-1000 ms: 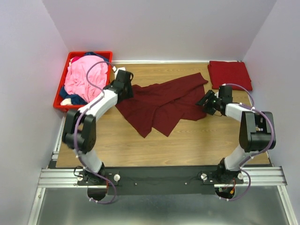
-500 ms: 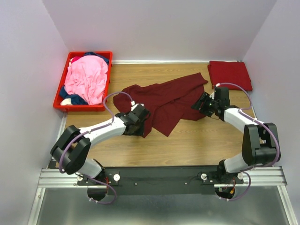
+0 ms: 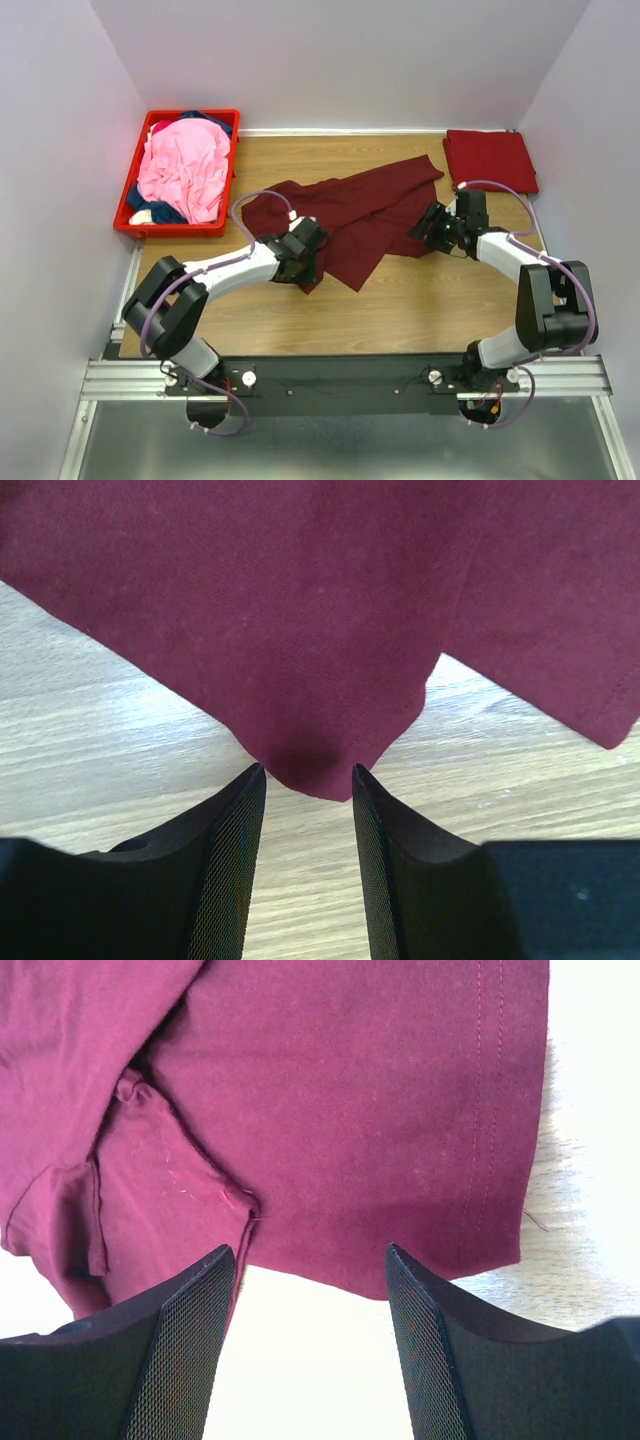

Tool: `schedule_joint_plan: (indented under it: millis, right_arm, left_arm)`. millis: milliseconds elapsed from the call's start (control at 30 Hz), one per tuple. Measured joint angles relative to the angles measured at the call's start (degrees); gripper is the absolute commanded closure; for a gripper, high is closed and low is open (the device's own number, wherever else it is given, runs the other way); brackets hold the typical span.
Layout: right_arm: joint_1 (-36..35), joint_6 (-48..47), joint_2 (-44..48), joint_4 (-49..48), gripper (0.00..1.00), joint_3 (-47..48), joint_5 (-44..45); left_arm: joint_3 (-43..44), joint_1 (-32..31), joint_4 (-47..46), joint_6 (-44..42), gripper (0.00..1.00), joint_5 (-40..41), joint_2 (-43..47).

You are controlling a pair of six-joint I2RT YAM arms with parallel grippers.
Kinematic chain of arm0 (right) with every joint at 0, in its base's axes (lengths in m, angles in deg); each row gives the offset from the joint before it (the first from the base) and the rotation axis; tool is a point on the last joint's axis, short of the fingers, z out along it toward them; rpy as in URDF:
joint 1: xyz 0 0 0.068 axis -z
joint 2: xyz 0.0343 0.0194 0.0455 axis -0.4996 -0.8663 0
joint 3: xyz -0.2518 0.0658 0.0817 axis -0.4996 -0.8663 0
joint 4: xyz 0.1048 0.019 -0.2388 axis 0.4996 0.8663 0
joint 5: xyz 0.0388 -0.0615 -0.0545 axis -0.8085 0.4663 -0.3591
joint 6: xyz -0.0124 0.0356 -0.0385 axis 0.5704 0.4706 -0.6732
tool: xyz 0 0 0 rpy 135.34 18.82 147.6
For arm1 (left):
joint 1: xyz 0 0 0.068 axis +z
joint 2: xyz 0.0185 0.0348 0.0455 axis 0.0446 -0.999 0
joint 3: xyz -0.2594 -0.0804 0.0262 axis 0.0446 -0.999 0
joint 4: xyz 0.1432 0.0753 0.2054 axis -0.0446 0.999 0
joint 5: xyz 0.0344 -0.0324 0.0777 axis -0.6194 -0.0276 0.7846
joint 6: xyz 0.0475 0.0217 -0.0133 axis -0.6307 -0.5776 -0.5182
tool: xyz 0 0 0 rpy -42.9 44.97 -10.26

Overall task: Fold and stack the t-shirts
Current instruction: Flatten the tshirt out

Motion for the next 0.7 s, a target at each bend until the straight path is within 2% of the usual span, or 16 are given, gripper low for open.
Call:
schedule_joint_plan:
  millis: [233,300,400,433,700]
  right_arm:
    - [0.0,-0.2,0.0,0.0,0.31,0.0,-0.1]
    - [0.0,-0.2,0.0,0.0,0.31,0.0,-0.1]
    - [0.0,-0.2,0.0,0.0,0.31,0.0,-0.1]
    - [0.0,-0.2,0.0,0.0,0.31,0.0,-0.1]
    - [0.0,0.2,0.0,0.2,0.31,0.3,2.0]
  left_arm:
    - [-0.9,0.0,-1.0,-0.9,0.52,-0.9,-3.3]
    - [-0.5,-0.3,-1.6,-1.2,0.61,-0.8,-3.9]
    - [0.3,-0.9,-1.9,-2.0,0.95,-0.5,-4.9]
    - [0.4,-1.1,-2.2,-2.1,1.0,-0.5,-5.0]
    - [0.3,-1.5,-0.5,-2.0,1.0,0.5,-3.8]
